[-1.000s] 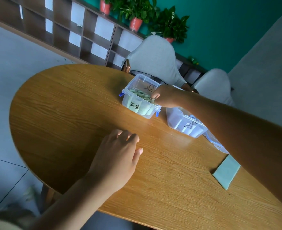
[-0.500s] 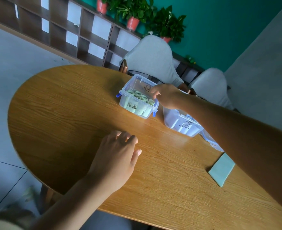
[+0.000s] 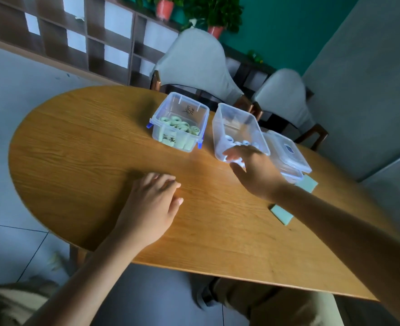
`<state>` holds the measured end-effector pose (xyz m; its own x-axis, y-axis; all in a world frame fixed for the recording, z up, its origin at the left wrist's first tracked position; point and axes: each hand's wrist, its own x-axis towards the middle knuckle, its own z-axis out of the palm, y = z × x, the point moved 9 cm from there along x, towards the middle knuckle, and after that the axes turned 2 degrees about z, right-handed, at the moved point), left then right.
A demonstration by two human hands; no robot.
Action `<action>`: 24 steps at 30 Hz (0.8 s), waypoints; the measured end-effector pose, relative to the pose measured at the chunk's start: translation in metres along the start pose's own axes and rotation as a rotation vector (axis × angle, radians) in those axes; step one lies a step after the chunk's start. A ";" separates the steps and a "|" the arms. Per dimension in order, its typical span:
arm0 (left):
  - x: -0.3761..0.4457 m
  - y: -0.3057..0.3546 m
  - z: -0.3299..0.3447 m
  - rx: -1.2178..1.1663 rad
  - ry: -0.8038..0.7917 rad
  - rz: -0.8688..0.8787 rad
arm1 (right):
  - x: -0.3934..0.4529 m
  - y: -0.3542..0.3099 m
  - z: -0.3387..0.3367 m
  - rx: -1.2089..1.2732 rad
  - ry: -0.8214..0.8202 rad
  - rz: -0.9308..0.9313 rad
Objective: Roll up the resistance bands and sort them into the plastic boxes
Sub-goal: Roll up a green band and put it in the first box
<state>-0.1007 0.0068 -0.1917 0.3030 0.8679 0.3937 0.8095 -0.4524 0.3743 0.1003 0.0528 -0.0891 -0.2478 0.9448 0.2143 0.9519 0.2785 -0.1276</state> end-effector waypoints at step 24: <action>0.000 0.010 0.001 0.054 -0.084 -0.048 | -0.153 0.124 0.026 -0.128 0.068 0.456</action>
<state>-0.0917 0.0024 -0.1888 0.3023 0.9037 0.3033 0.8493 -0.3998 0.3447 0.2517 -0.0528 -0.1625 0.2084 0.9511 0.2279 0.9765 -0.1891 -0.1034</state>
